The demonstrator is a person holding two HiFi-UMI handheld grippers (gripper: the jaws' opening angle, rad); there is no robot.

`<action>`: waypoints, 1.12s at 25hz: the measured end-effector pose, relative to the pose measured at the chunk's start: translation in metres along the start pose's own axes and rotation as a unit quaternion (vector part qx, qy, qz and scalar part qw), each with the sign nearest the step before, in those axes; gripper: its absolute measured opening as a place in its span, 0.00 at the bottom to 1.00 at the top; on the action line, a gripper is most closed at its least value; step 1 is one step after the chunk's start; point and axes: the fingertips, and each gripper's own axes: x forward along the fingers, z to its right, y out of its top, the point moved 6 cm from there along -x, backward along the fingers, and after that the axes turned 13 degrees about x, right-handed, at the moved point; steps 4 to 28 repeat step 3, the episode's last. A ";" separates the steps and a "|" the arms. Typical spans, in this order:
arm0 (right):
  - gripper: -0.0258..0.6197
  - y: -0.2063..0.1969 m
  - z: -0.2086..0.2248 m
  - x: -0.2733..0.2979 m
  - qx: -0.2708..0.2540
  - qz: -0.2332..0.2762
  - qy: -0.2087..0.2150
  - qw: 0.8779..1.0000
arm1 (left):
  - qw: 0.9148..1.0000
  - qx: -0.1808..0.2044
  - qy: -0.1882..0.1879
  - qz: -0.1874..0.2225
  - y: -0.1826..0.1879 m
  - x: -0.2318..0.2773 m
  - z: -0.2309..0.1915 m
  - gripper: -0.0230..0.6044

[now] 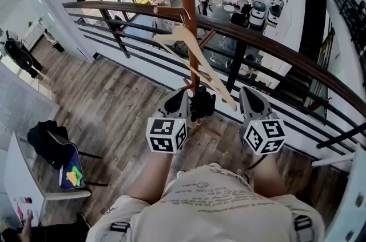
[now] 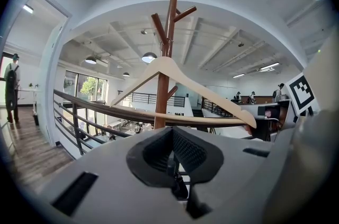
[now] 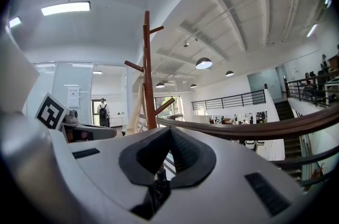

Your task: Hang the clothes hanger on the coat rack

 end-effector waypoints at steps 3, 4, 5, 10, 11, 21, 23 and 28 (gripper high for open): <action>0.04 -0.003 -0.006 0.001 -0.001 -0.001 0.001 1.000 | 1.000 0.000 0.001 0.001 -0.001 -0.005 -0.004 0.04; 0.04 -0.003 -0.006 0.001 -0.001 -0.001 0.001 1.000 | 1.000 0.000 0.001 0.001 -0.001 -0.005 -0.004 0.04; 0.04 -0.003 -0.006 0.001 -0.001 -0.001 0.001 1.000 | 1.000 0.000 0.001 0.001 -0.001 -0.005 -0.004 0.04; 0.04 -0.003 -0.006 0.001 -0.001 -0.001 0.001 1.000 | 1.000 0.000 0.001 0.001 -0.001 -0.005 -0.004 0.04; 0.04 -0.003 -0.006 0.001 -0.001 -0.001 0.001 1.000 | 1.000 0.000 0.001 0.001 -0.001 -0.005 -0.004 0.04; 0.04 -0.003 -0.006 0.001 -0.001 -0.001 0.001 1.000 | 1.000 0.000 0.001 0.001 -0.001 -0.005 -0.004 0.04; 0.04 -0.003 -0.006 0.001 -0.001 -0.001 0.001 1.000 | 1.000 0.000 0.001 0.001 -0.001 -0.005 -0.004 0.04; 0.04 -0.003 -0.006 0.001 -0.001 -0.001 0.001 1.000 | 1.000 0.000 0.001 0.001 -0.001 -0.005 -0.004 0.04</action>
